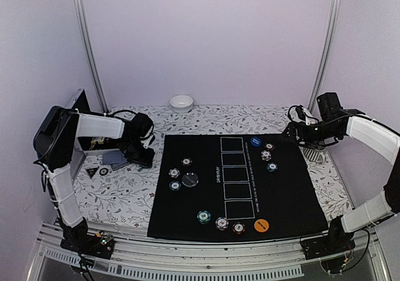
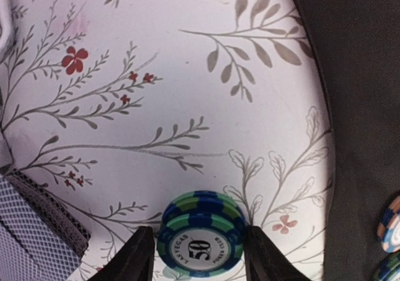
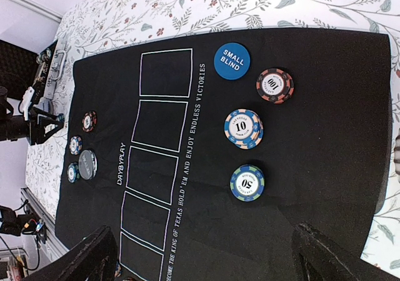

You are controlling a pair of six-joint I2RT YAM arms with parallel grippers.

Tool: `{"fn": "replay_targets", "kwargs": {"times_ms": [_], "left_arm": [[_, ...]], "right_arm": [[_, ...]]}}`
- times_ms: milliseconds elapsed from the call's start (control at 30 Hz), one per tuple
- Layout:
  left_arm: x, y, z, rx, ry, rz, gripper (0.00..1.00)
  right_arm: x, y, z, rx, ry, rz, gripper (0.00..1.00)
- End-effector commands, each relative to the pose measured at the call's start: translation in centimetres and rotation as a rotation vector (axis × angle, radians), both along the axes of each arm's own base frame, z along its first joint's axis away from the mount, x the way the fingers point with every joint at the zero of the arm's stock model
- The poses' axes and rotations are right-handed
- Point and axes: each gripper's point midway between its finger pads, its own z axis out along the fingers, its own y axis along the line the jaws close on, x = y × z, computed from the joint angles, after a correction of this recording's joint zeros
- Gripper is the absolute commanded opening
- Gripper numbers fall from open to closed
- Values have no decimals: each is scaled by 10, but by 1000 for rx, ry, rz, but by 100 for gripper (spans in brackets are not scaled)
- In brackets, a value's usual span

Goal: Distribute texas hold em gaming equipment
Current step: Pick up the pile of poker chips from the pile of poker chips, then place the poker chips pile at the poker chips pile.

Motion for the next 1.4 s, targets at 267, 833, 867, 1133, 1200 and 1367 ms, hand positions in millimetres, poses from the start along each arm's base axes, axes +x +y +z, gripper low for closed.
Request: {"fn": "replay_targets", "kwargs": {"times_ms": [267,833,867,1133,1200,1367], "left_arm": [[-2,-2,-20,27,57,-33,0],[14,2,49,24,-103,-28,0],[12,2,49,25,-101,-33,0],[5,-14,56,-8,-84,-46,0],[-5,-33,73,8,-117,-116,0],[-84,-132,114,-33,-170,-547,0]], "right_arm": [[1,0,5,-10,-21,6,99],[0,0,6,-9,-23,4,99],[1,0,6,-10,-23,3,99],[0,0,8,-10,-27,3,99],[-1,-1,9,-10,-31,2,99],[0,0,13,-9,-43,2,99]]}}
